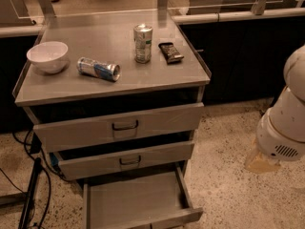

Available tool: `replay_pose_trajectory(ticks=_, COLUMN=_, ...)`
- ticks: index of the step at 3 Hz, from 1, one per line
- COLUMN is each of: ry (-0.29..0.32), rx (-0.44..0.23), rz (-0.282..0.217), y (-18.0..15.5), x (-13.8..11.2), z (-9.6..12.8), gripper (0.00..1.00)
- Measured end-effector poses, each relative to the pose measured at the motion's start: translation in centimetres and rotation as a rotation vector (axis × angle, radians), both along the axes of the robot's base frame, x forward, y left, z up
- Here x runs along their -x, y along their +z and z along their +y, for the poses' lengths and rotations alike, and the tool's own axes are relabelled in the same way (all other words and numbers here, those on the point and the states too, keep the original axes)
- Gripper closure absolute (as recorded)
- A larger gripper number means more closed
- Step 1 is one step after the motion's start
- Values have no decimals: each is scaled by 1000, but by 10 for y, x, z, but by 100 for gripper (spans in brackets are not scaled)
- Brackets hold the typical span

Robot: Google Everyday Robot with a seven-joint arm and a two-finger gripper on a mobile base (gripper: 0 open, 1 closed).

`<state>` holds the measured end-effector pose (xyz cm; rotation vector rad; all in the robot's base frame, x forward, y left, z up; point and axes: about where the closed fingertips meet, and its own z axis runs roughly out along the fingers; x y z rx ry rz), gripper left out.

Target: Close bottom drawer

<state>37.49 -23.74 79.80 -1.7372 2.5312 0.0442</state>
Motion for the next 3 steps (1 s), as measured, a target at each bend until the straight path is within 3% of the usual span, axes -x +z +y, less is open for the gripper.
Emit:
replay_pose_trajectory(ticks=2, ry=-63, rx=22, rz=127, y=-105, x=12, z=10, gripper=100)
replay_pose_trajectory(ticks=3, ry=-93, rx=17, rz=161, y=-149, x=5, z=20, gripper=100)
